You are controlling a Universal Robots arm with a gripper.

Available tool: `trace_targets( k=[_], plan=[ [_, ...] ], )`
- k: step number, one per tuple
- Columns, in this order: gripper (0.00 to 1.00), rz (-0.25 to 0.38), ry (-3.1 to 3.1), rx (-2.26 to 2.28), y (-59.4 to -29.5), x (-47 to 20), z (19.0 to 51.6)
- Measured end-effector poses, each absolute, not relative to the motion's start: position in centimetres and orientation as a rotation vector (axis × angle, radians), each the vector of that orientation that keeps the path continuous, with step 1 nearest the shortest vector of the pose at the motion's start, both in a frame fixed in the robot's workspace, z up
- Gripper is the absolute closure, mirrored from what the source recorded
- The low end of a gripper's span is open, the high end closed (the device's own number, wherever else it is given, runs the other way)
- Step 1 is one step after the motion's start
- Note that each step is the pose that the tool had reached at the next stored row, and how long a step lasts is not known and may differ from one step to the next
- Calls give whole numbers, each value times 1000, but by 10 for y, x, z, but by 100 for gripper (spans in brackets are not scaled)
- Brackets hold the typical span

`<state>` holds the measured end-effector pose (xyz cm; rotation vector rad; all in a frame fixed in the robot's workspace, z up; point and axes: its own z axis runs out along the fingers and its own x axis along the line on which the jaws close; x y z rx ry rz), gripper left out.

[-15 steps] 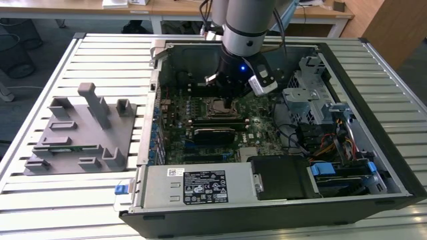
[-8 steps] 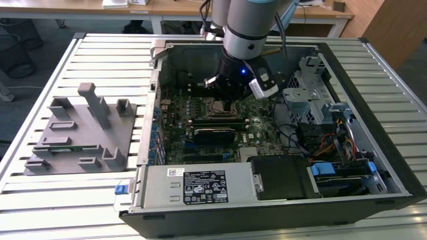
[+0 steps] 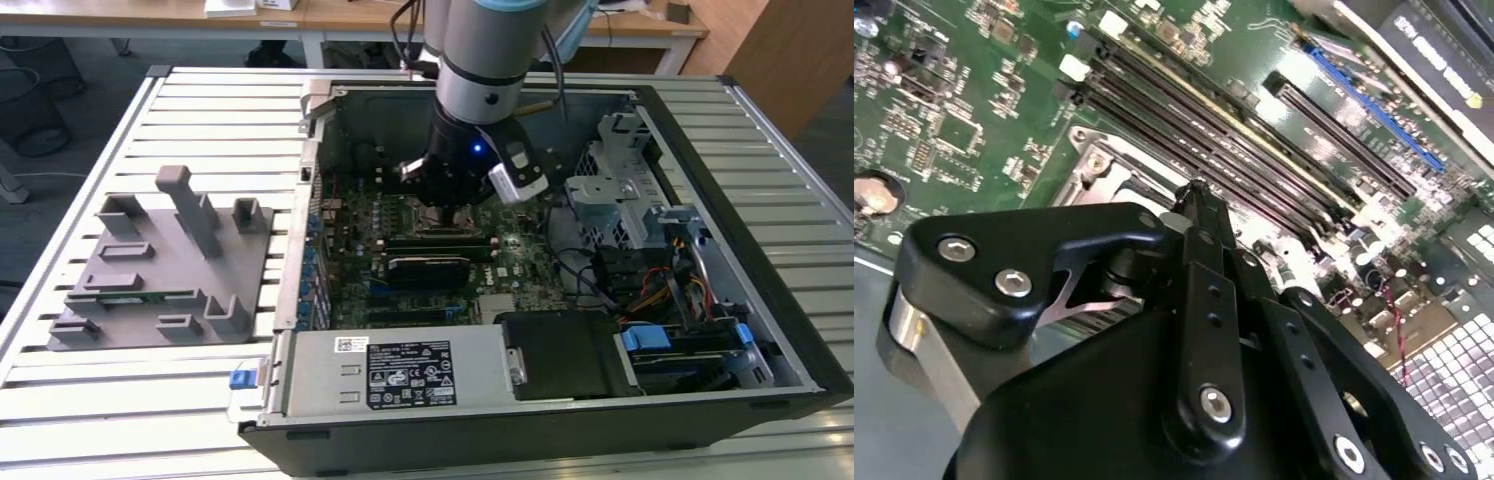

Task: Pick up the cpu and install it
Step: 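Install the second cpu locking lever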

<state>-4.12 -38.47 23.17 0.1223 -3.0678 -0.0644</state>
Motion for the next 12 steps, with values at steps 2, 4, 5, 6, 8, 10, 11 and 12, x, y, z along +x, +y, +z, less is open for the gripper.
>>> trace_targets(
  k=[2, 4, 5, 6, 8, 10, 11, 12],
  plan=[
    [89, -65, -3068, 123, -385, -44, 231],
    [89, -64, -3068, 123, -385, -46, 230],
    [89, -64, -3068, 123, -385, -48, 230],
    [89, -64, -3068, 123, -385, -49, 229],
    [89, -65, -3068, 123, -385, -50, 226],
    [89, -67, -3068, 124, -385, -50, 223],
    [89, -71, -3068, 124, -385, -51, 222],
    [89, -76, -3068, 124, -386, -51, 220]
  ],
)
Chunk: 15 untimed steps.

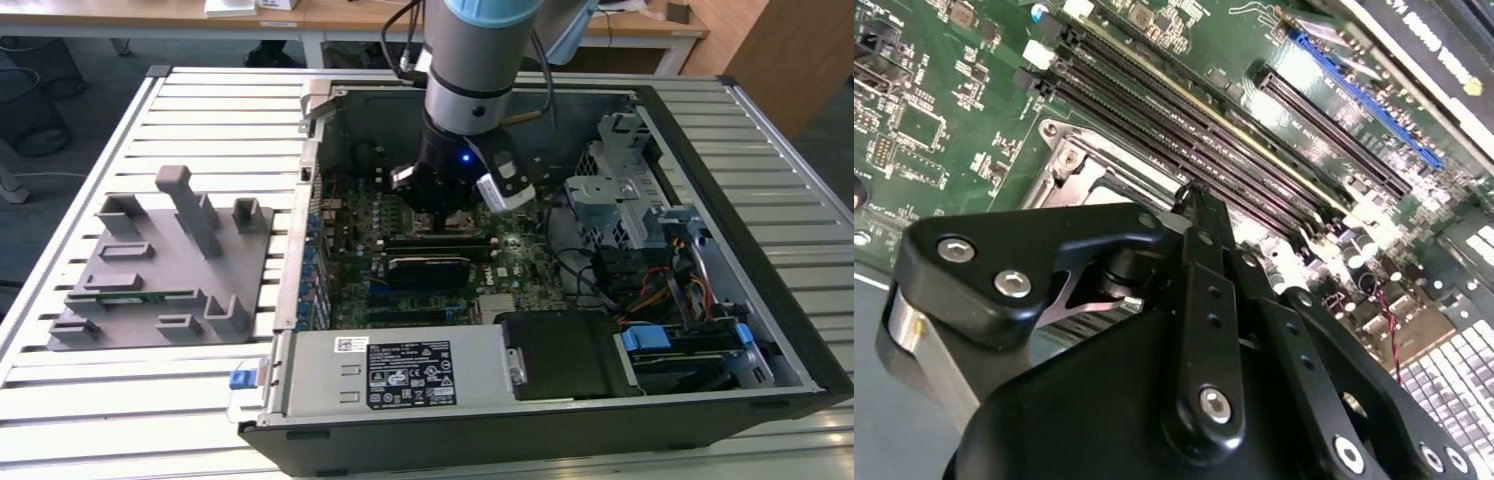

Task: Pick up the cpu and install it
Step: 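Install the second cpu locking lever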

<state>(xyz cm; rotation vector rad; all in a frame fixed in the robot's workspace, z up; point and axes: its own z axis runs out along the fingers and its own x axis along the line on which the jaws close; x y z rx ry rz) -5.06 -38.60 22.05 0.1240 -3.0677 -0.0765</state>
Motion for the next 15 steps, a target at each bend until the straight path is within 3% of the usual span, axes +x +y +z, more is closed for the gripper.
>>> trace_targets(
  k=[15],
  plan=[
    [89, -186, -3066, 128, -399, -58, 215]
  ],
)
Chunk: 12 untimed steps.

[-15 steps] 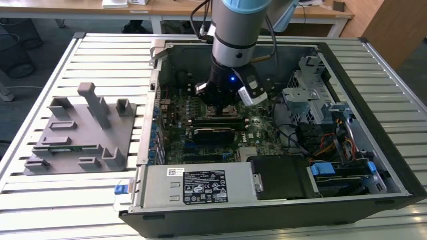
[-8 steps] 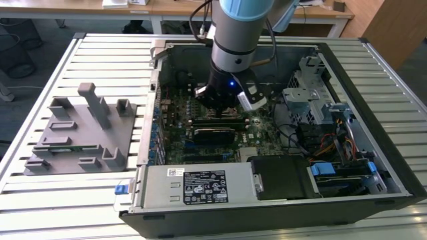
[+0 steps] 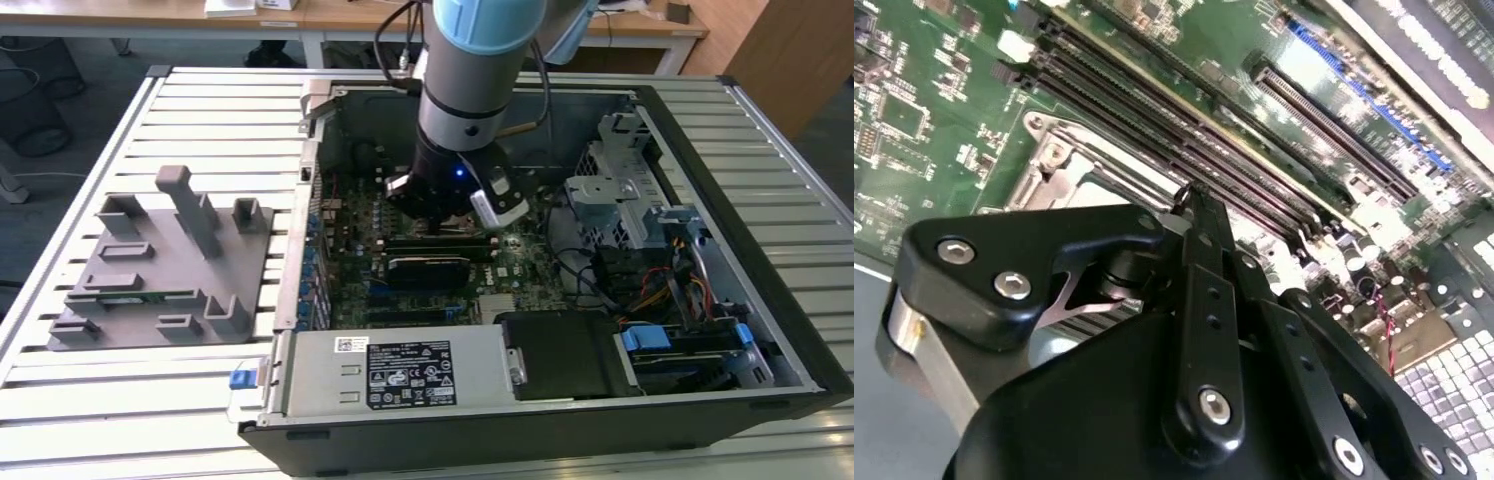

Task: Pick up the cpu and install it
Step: 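Install the second cpu locking lever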

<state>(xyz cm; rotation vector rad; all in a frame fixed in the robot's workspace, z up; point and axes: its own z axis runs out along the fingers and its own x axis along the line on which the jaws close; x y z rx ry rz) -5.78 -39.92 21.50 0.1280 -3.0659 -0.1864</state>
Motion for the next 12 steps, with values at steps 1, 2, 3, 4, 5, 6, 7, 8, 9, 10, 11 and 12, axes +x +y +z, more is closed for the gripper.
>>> trace_targets(
  k=[1, 2, 3, 4, 5, 6, 7, 8, 9, 10, 11, 12],
  plan=[
    [89, -187, -3066, 128, -400, -59, 215],
    [89, -187, -3066, 128, -400, -60, 214],
    [89, -188, -3066, 128, -400, -61, 214],
    [89, -189, -3066, 128, -401, -62, 214],
    [89, -192, -3066, 128, -401, -63, 214],
    [89, -196, -3065, 128, -401, -64, 213],
    [89, -200, -3065, 128, -402, -64, 213],
    [89, -204, -3065, 128, -403, -65, 213],
    [89, -207, -3065, 128, -403, -66, 213],
    [89, -209, -3065, 129, -404, -67, 213],
    [89, -209, -3065, 129, -405, -67, 213],
    [89, -210, -3065, 129, -406, -68, 213]
  ],
)
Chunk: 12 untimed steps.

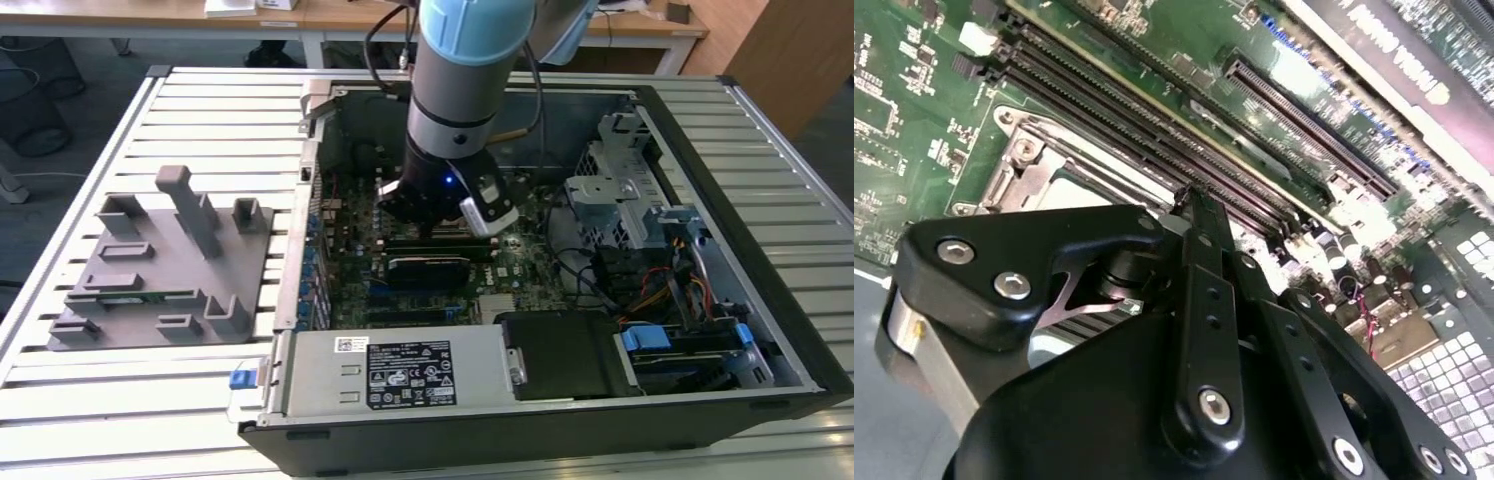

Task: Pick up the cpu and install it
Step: 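Install the second cpu locking lever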

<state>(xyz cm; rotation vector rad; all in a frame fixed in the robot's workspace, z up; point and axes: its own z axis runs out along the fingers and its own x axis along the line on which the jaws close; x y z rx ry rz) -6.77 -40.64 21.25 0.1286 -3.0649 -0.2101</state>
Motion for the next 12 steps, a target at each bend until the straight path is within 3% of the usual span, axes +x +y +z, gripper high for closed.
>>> trace_targets(
  k=[12],
  plan=[
    [89, -241, -3063, 130, -412, -71, 209]
  ],
)
